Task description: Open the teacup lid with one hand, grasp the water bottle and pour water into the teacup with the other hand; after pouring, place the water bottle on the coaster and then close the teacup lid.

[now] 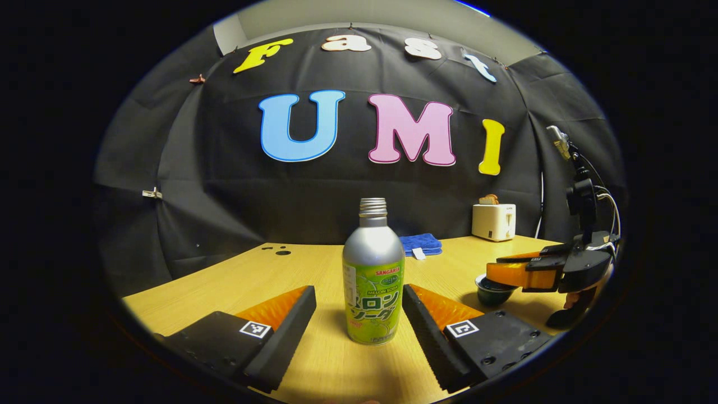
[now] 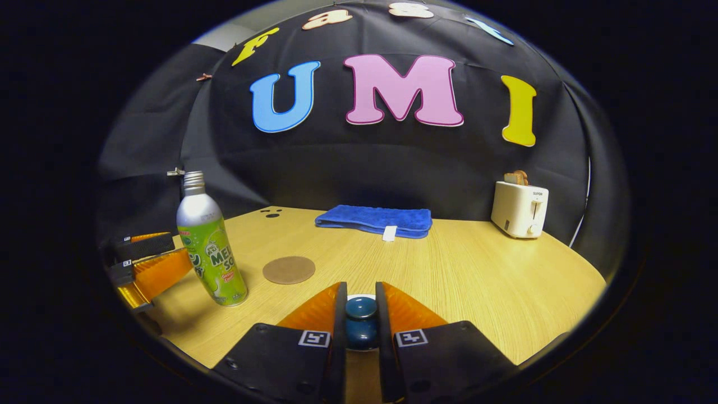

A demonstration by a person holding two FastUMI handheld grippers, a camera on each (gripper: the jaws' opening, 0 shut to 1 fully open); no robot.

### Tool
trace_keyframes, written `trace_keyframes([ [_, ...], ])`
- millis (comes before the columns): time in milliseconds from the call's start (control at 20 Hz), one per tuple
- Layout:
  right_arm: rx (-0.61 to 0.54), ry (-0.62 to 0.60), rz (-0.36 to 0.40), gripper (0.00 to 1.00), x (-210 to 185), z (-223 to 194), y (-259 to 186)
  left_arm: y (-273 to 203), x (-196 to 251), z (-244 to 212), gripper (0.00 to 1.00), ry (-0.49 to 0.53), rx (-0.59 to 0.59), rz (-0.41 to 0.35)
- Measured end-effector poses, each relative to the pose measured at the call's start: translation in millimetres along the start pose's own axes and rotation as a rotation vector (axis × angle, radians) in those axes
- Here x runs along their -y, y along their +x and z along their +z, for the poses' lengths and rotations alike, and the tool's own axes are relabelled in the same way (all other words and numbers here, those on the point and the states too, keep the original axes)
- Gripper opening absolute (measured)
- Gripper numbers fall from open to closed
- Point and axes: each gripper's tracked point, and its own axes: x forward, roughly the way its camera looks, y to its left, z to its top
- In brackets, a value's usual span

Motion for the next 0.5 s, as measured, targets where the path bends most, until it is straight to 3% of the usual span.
trace_keyframes([
  [250, 0.08, 0.005, 0.024, 0.27, -8.7, 8.0, -16.4, 3.9, 6.1, 0.2, 0.98, 0.0, 0.001, -0.023],
  [500, 0.141, 0.036, -0.02, 0.27, 14.4, 15.3, -35.1, 20.0, 8.8, 1.0, 0.98, 0.0, -0.001, -0.029],
])
